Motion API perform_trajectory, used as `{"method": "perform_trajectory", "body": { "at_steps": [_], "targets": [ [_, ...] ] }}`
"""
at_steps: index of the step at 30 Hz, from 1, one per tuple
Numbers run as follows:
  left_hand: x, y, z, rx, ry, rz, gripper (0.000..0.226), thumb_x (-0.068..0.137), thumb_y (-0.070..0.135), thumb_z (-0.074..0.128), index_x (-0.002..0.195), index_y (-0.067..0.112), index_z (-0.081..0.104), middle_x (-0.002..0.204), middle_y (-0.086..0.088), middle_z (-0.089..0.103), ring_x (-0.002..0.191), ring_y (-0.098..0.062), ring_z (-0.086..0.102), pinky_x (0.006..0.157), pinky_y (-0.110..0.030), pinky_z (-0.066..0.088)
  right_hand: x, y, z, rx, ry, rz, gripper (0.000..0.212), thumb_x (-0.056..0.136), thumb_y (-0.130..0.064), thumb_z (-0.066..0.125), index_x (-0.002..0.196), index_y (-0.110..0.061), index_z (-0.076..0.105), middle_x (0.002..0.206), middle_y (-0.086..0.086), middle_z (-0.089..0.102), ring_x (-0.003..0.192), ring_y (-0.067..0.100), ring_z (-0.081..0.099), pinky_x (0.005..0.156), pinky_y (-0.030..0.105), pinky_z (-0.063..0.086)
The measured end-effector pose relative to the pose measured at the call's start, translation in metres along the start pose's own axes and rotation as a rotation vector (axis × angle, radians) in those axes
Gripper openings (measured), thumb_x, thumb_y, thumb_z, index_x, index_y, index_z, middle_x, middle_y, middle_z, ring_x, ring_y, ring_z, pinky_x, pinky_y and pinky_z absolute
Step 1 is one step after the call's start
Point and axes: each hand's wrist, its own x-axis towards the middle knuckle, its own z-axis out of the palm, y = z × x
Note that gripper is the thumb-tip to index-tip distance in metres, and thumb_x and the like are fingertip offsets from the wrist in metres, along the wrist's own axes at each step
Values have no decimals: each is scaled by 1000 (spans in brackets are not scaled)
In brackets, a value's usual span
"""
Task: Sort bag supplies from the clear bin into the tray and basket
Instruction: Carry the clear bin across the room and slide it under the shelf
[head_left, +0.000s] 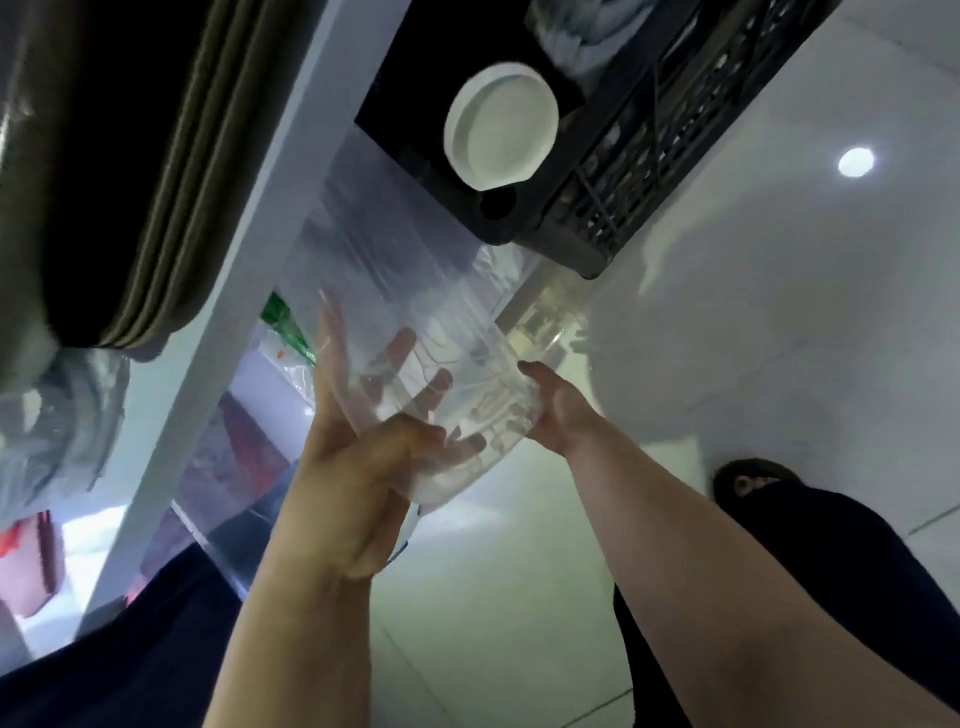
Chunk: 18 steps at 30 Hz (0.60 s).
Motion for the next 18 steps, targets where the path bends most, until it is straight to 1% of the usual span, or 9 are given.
{"method": "perform_trajectory", "body": {
  "at_steps": [2, 4, 6, 8, 11, 13, 15, 17, 18],
  "targets": [
    [-4, -5, -12, 3, -56, 16, 105, 62, -20, 47, 132, 59, 37, 145, -7, 37, 122, -33, 53, 83, -73, 43, 10, 4, -3, 33, -39, -2, 16, 86, -23, 59, 96, -11, 60, 92, 8, 54, 73, 24, 57, 71, 32, 46],
    [-6, -9, -22, 14, -88, 15, 107, 62, -20, 49, 135, 57, 35, 145, -7, 38, 124, -33, 52, 84, -74, 42, 12, 3, -13, 57, -17, -11, 13, 83, -17, 64, 91, -9, 60, 88, 9, 54, 66, 21, 59, 61, 26, 51],
    [-9, -12, -30, -1, -121, 1, 109, 61, -16, 56, 138, 56, 30, 147, -6, 36, 127, -34, 49, 85, -72, 42, 5, 0, -25, 22, 19, -8, 12, 84, -11, 65, 94, -10, 59, 85, 6, 58, 63, 17, 60, 52, 22, 51],
    [-14, -14, -32, -47, -141, -11, 108, 62, -13, 57, 140, 55, 27, 150, -5, 33, 129, -35, 46, 87, -70, 42, -8, -7, -36, 12, 23, -14, 14, 86, -3, 62, 95, -12, 58, 78, 3, 60, 59, 12, 59, 48, 20, 49],
    [-23, -18, -29, -114, -150, -41, 112, 61, -19, 53, 141, 54, 24, 151, -6, 30, 132, -38, 41, 91, -71, 38, -30, -20, -39, 46, 40, -41, 16, 90, 3, 53, 84, -12, 56, 60, 1, 57, 45, 7, 53, 41, 17, 45],
    [-28, -19, -26, -156, -141, -50, 109, 63, -18, 54, 141, 53, 25, 151, -7, 32, 132, -39, 40, 93, -71, 36, -41, -28, -37, 64, 60, -53, 22, 91, 5, 47, 79, -12, 53, 59, 2, 45, 40, 7, 47, 37, 16, 41],
    [-32, -21, -23, -173, -110, -46, 104, 65, -17, 54, 141, 50, 29, 148, -8, 36, 131, -39, 42, 92, -71, 37, -50, -37, -36, 59, 66, -54, 26, 92, 7, 41, 78, -13, 51, 61, 1, 34, 38, 5, 40, 34, 12, 35],
    [-40, -27, -22, -184, -56, -43, 103, 64, -21, 53, 139, 47, 33, 146, -13, 38, 128, -42, 45, 88, -73, 39, -59, -48, -39, -6, 109, -67, 26, 92, 8, 40, 81, -14, 49, 64, 3, 38, 37, 5, 41, 34, 12, 33],
    [-46, -32, -24, -211, -20, -45, 104, 63, -22, 52, 138, 47, 34, 145, -16, 38, 126, -44, 46, 86, -74, 40, -63, -53, -41, -57, 153, -86, 22, 91, 8, 43, 87, -13, 50, 67, 4, 43, 38, 5, 46, 34, 13, 36]
  ]
}}
